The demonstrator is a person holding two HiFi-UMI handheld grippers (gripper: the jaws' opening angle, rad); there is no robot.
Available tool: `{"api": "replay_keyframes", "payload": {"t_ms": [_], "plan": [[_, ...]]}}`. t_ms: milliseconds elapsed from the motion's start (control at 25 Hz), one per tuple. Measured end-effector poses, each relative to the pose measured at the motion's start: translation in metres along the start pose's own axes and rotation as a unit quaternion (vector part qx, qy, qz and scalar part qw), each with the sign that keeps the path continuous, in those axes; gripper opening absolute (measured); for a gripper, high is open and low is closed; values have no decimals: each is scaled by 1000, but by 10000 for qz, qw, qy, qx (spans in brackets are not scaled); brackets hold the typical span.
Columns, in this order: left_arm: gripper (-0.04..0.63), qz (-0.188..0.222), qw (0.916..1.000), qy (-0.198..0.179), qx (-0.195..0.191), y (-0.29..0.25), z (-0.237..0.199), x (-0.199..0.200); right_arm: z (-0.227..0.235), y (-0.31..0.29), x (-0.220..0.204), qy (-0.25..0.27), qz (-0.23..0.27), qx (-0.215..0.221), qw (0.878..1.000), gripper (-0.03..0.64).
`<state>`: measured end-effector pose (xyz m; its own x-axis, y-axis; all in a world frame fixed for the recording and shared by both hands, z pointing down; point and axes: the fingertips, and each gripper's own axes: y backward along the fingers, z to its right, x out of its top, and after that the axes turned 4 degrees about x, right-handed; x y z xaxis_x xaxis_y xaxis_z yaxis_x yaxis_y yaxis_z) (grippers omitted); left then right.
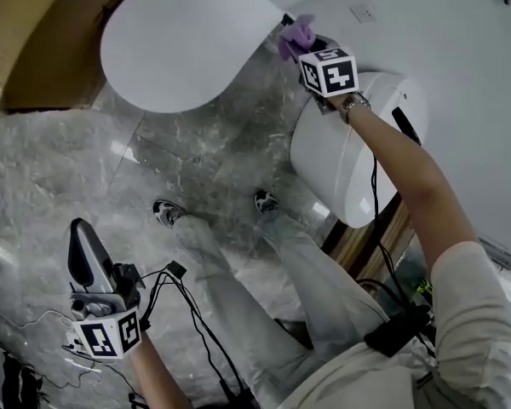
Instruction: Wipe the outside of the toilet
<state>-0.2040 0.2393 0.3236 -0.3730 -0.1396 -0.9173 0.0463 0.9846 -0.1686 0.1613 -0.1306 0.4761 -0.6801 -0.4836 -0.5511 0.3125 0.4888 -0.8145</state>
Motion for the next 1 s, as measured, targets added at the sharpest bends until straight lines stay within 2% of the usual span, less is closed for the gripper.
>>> {"api": "replay_keyframes", "payload": {"t_ms": [80,200,280,400,480,640,800,1000], "plan": [[5,153,9999,9,-30,3,4,35,-9,42,27,-67,234,227,9994,121],[5,344,9993,130,76,11,8,82,-18,108,62,-37,441,346,9984,121],[5,246,9990,368,88,27,26,104,-23,158,66,-1,363,381,9986,121],[5,104,9984,484,-264,39,59,140,-23,227,87,-193,447,364,9981,121],[5,56,9977,422,-531,42,75,165,-23,268,109,-299,638,371,9968,121],[5,86,9957,230,-897,60,98,220,-38,364,158,-73,1296,715,9890,121],[5,212,9940,-127,-1062,68,103,276,-38,453,205,105,1940,747,9781,123],[5,285,9886,-469,-1403,77,133,324,-30,548,219,156,2493,621,9663,123]]}}
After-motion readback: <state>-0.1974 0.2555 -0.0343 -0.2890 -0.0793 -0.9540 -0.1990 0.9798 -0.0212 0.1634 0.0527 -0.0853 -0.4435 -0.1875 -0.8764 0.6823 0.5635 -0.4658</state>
